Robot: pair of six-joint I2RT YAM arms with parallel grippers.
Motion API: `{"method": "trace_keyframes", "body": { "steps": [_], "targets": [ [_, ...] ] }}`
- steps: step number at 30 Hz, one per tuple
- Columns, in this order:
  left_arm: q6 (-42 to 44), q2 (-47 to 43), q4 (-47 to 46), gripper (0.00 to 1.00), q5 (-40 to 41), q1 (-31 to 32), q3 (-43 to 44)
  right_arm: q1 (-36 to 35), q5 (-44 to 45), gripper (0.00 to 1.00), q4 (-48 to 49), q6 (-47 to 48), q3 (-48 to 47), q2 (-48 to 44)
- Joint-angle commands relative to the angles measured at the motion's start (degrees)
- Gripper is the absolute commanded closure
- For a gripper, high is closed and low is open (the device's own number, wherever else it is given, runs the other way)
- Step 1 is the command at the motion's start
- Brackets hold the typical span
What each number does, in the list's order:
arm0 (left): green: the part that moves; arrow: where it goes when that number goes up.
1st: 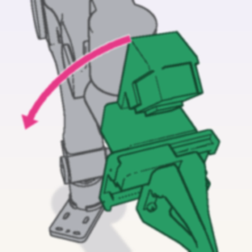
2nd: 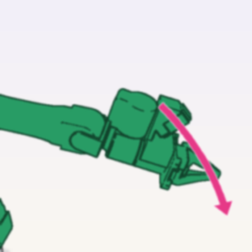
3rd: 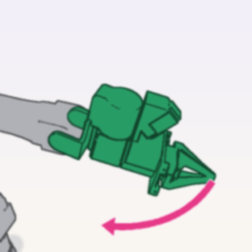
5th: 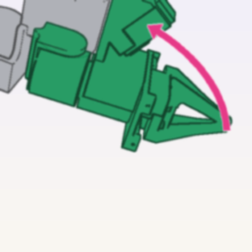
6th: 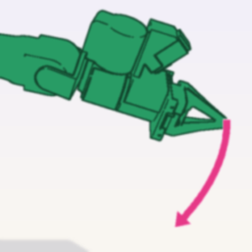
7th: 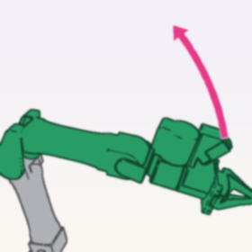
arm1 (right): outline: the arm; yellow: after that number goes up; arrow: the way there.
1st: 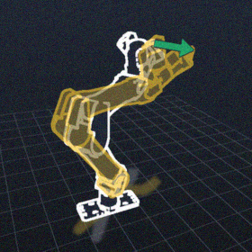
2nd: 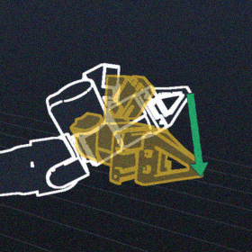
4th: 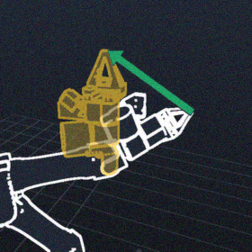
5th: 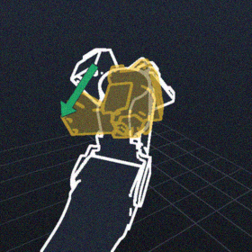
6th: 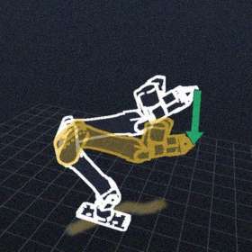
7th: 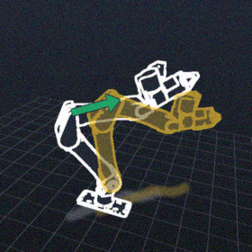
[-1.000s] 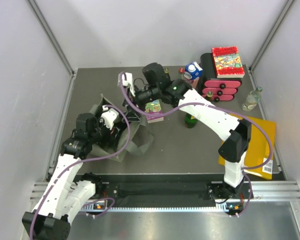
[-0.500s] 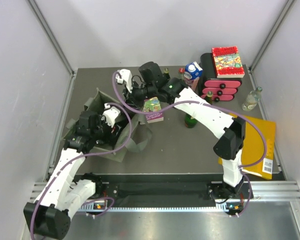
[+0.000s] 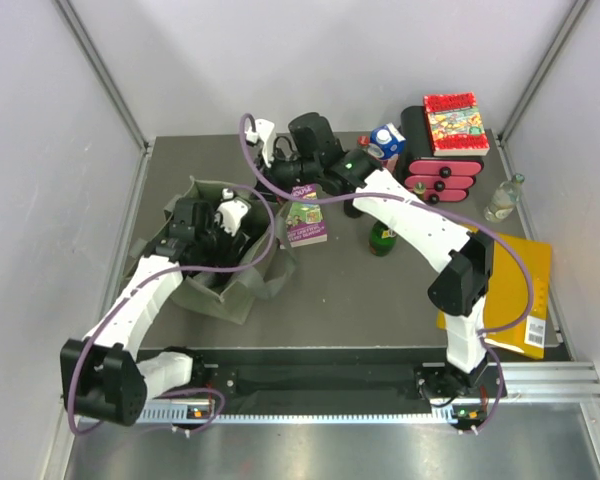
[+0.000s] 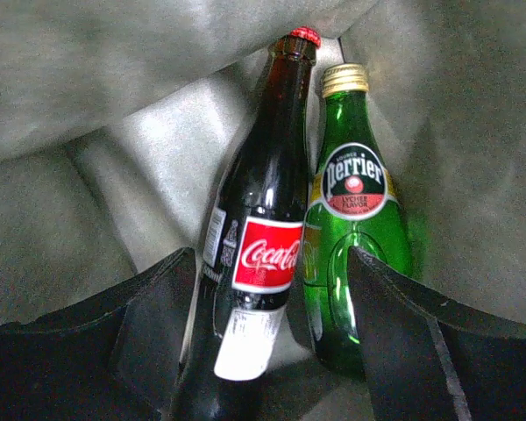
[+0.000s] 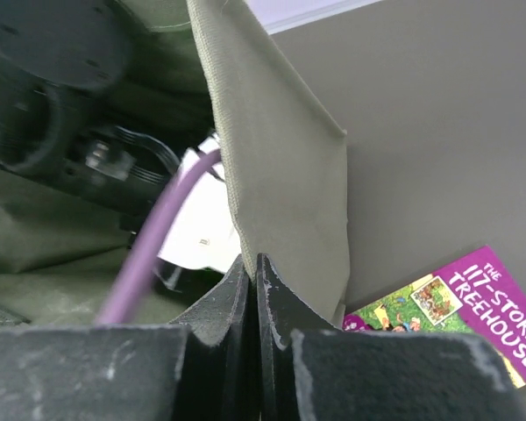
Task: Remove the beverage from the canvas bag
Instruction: Adjust the canvas bag at the center of the board, then take out the drink from the canvas bag.
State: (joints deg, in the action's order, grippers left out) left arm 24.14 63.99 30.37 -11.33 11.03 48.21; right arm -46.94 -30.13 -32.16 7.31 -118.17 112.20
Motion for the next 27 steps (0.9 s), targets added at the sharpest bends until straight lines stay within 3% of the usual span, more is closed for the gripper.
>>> {"method": "trace_keyframes", "body": {
  "steps": [1,10,19,27],
  "targets": [
    [3.28,4.47,0.21,0.22,-1.06,0.05,4.96,1.41,-3.53,0.99,6.76,-3.88,-1.80,-0.41],
    [7.67,11.59,0.83,0.20,1.84,0.75,6.55,2.73,-4.67,0.99,6.76,-4.59,-1.71,0.21],
    [5.74,18.89,-1.63,0.08,3.33,1.80,6.73,3.08,-5.55,0.98,5.44,-3.97,-1.10,0.56],
    [6.71,24.52,-1.80,0.11,3.25,2.07,6.55,3.08,-5.55,0.98,5.62,-4.06,-0.13,0.30]
  ]
}}
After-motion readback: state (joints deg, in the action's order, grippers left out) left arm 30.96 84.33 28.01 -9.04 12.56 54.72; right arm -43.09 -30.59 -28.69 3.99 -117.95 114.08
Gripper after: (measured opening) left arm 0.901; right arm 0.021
